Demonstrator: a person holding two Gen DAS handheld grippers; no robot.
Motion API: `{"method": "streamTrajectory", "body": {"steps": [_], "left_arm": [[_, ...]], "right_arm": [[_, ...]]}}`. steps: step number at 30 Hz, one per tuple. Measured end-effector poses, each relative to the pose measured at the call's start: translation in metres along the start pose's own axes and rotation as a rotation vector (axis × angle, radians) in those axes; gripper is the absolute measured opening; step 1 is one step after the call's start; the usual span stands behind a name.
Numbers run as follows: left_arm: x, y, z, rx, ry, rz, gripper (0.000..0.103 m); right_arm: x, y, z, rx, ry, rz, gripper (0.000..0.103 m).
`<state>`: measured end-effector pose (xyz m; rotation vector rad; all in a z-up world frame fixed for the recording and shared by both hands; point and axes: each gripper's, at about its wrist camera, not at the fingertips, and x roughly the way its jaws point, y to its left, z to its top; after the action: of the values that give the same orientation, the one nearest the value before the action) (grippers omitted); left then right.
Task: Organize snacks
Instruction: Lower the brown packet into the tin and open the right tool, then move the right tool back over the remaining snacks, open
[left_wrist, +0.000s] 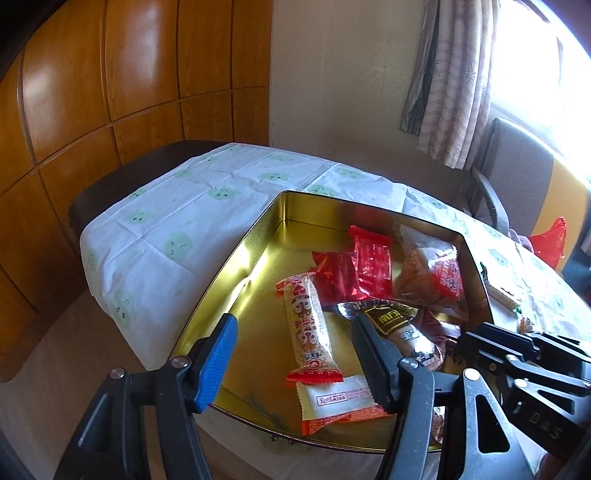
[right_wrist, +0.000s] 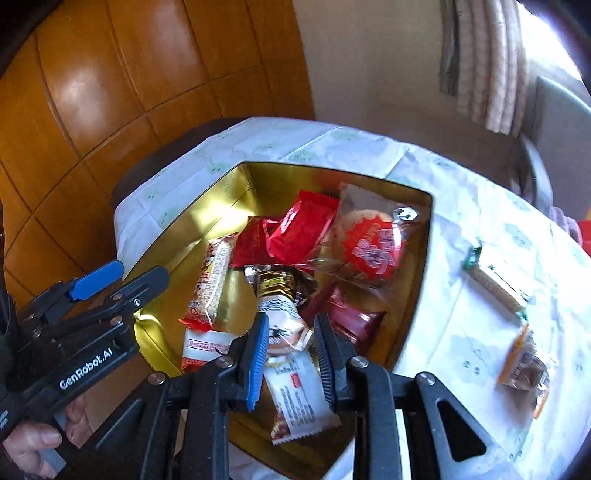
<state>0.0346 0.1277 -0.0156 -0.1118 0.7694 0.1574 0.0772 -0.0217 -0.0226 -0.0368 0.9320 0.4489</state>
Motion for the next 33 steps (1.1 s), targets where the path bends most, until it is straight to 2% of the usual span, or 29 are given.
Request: {"method": "streamTrajectory", "body": {"steps": [15,22,33], "left_arm": [[-0.014,-0.021,-0.003,0.05,-0.021,-0.042,0.065],[-0.017,-0.031,-0.005,0.081,-0.022,-0.056,0.065],[-0.022,-0.055,-0.008,0.151,-0.023,-0.081,0.065]], "right_arm": [[-0.06,-0.033,-0.03,0.108,-0.119,-0.128,0.026],[-0.073,-0.056,-0.048,0.165,-0.124,-0.176,0.026],[-0.093,-0.112,-0.089,0.287,-0.1,-0.309,0.026]]}}
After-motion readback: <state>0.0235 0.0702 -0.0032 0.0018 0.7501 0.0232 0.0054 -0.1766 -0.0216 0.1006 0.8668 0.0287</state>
